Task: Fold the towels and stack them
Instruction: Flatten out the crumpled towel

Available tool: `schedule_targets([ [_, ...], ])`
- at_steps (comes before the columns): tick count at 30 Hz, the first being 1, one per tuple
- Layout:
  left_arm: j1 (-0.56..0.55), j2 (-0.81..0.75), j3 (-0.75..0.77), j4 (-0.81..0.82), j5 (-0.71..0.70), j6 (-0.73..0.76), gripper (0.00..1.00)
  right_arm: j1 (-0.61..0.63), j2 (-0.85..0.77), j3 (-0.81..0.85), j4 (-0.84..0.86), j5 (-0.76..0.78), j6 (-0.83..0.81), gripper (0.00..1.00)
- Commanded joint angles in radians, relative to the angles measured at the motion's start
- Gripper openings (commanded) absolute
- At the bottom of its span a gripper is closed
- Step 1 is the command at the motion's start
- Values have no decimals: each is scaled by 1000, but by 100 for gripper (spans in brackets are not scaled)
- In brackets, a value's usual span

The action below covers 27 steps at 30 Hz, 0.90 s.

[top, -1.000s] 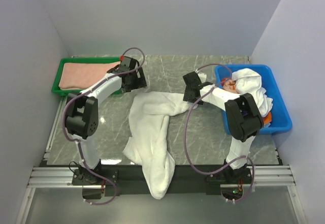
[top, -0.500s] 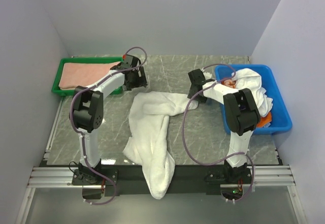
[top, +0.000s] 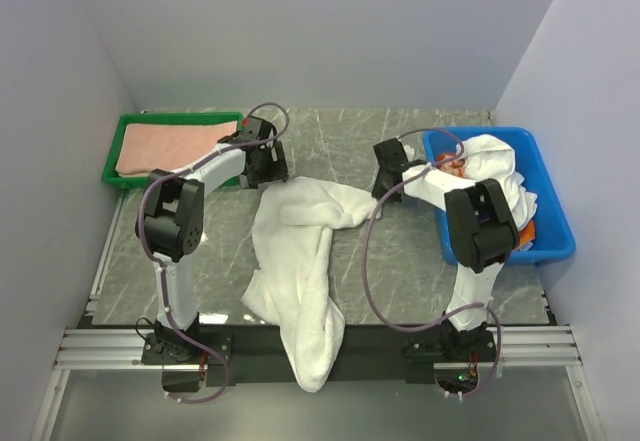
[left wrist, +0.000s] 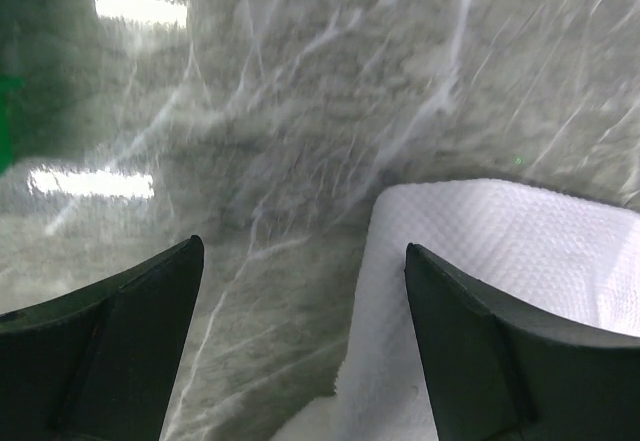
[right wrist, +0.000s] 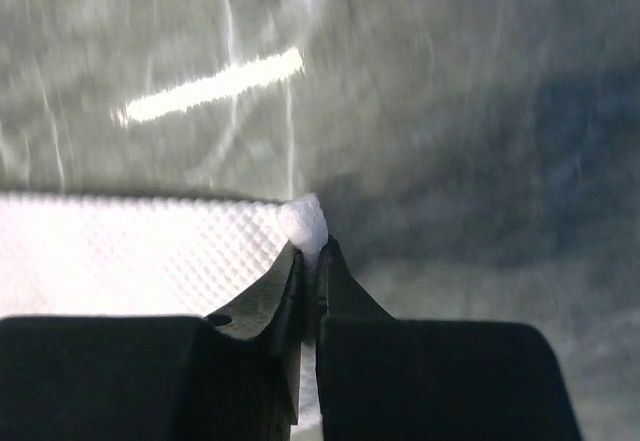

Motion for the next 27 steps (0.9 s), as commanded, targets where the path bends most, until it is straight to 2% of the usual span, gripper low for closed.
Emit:
schedule_targets([
  [1,-7,-93,-32,26,48,-13,87,9,-195,-82,82,-63,-58,0],
  [6,-33,-200,-162,61,70,-47,83,38,-376,-186,130,-86,-101,0],
  [10,-85,-300,-302,77,61,-70,74,54,-528,-291,157,-89,-96,0],
  [12,-124,-355,-387,84,13,-86,69,57,-586,-326,164,-95,-88,0],
  [16,-188,-412,-517,97,-22,-124,63,74,-646,-423,159,-95,-64,0],
  [20,-249,-455,-616,89,-57,-164,61,80,-694,-501,141,-74,-24,0],
  [23,-319,-498,-632,45,-122,-176,62,78,-715,-535,109,-45,-4,0],
  [26,-343,-564,-661,40,-135,-188,66,78,-726,-559,102,-40,-1,0],
  [27,-341,-605,-664,42,-140,-190,71,77,-734,-565,104,-40,-6,0],
])
